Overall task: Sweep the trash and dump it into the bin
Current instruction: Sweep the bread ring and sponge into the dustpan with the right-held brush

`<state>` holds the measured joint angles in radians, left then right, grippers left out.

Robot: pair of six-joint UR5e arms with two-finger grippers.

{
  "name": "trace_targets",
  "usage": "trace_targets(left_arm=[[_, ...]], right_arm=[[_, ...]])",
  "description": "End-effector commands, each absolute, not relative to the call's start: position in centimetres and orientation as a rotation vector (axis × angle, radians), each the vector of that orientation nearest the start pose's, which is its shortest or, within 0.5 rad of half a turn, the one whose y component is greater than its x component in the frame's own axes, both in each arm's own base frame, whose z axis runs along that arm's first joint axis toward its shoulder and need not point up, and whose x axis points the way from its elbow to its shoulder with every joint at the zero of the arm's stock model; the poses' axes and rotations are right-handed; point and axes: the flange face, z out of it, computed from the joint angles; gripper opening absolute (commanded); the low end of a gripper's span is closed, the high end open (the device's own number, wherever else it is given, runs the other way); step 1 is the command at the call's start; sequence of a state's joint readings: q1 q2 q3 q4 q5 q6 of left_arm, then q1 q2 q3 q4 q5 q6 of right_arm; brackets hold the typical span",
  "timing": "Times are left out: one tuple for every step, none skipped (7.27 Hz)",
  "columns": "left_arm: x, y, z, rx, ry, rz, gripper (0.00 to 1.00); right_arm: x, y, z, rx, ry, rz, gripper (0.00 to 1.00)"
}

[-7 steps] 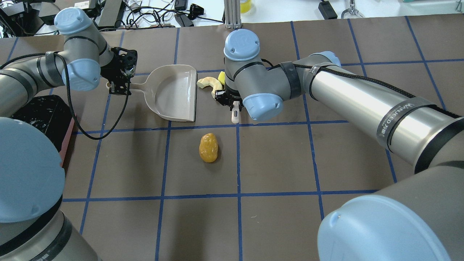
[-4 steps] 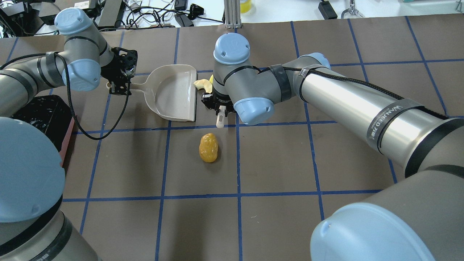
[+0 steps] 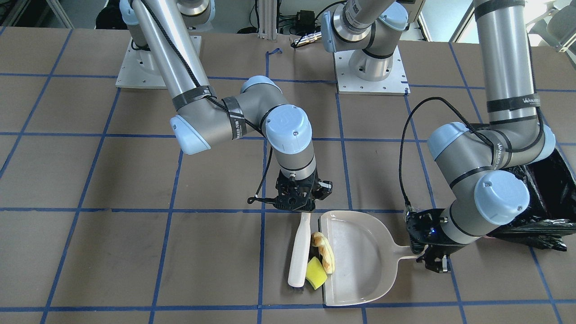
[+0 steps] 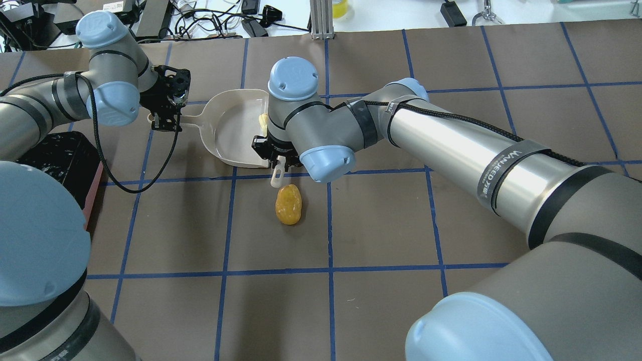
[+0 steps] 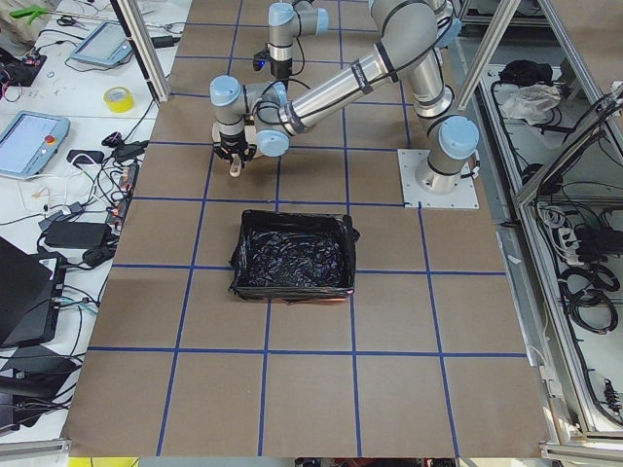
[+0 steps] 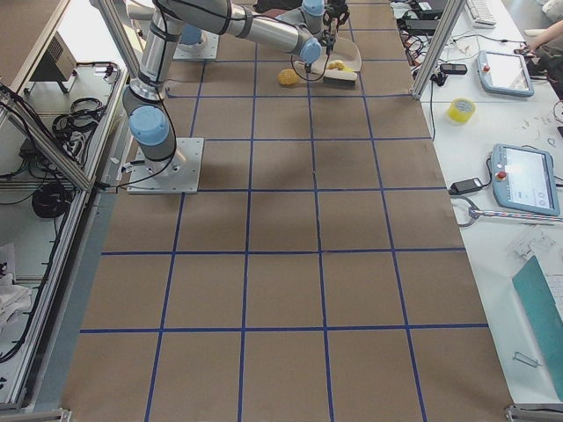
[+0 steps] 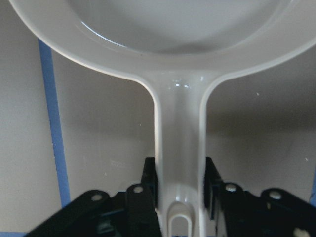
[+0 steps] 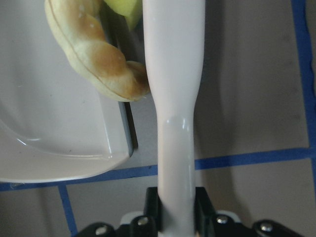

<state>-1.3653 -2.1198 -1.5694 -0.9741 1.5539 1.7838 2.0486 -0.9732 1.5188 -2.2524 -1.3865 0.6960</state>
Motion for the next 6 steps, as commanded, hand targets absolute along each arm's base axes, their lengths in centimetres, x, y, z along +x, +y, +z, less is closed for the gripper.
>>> trace_targets(left_arm=[[0.3, -67.4, 22.6, -2.248, -2.237, 0.064, 0.0], [0.3, -67.5, 22.6, -2.249, -2.238, 0.065, 0.0], [0.3, -67.5, 22.5, -2.252, -2.234, 0.064, 0.0], [0.3, -67.5, 22.5, -2.252, -2.234, 0.064, 0.0], [0.3, -67.5, 22.4, -2.249, -2.231, 0.063, 0.0], [0.3, -67.5, 22.4, -2.249, -2.234, 0.064, 0.0]], right_arm=[[47.3, -53.1, 23.4, 0.349, 2.853, 0.009, 0.0], [48.5, -52.8, 24.5, 0.354, 2.835, -0.005, 0.0], [49.5, -52.2, 24.8, 0.378, 2.827, -0.003, 0.0], [50.1, -51.7, 24.9, 0.393, 2.824, 0.002, 0.0], [50.8, -50.9, 25.0, 0.395, 2.823, 0.006, 0.0], [51.5, -50.2, 25.0, 0.429, 2.819, 0.017, 0.0]])
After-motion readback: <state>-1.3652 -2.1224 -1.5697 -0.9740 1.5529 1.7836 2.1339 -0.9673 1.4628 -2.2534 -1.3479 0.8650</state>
